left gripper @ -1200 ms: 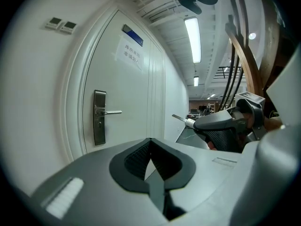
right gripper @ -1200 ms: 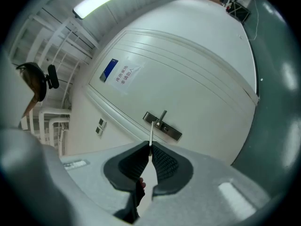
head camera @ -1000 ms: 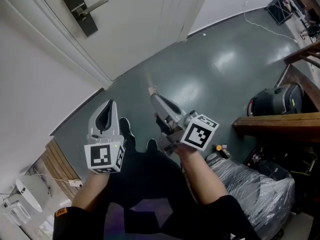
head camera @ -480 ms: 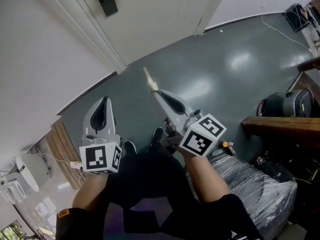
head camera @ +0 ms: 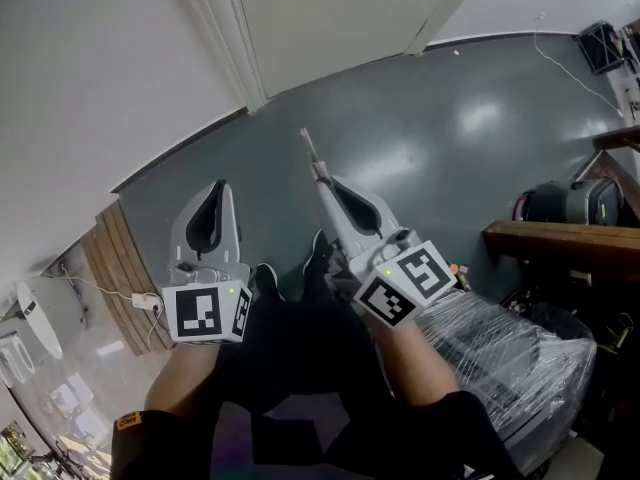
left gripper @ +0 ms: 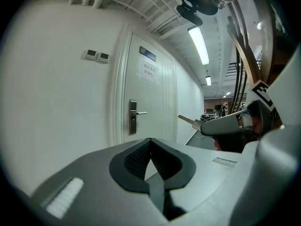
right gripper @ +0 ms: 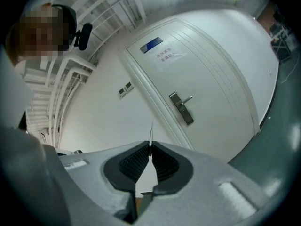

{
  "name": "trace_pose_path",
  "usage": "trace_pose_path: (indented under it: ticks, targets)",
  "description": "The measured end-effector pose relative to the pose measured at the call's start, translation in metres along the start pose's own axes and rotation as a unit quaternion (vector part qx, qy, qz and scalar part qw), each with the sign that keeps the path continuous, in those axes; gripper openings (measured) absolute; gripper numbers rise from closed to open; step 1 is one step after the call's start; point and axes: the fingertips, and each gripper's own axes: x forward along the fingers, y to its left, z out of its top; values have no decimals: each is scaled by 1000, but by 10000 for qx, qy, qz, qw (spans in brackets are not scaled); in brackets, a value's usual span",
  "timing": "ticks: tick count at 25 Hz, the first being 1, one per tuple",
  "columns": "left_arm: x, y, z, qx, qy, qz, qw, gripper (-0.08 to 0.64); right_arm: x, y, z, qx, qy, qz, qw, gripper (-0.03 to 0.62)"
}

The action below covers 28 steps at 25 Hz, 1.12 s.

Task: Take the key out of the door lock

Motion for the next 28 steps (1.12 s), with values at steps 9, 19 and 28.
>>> trace_pose_path:
  ticks: [9,19,28]
  targets:
    - [-68,29,-19,-100,8,-331,9994,18,-9,74,-51,-1520,47,-929,9840,12]
    - [-99,42,-34,-106,-70,-535,9985,18,-14,109,-84,-1880,161,-1225,9744,12]
    - [-107,53,-44,-74,-30,-447,9990,18,-12,116,-107,-2024,363,-1327,9696,11]
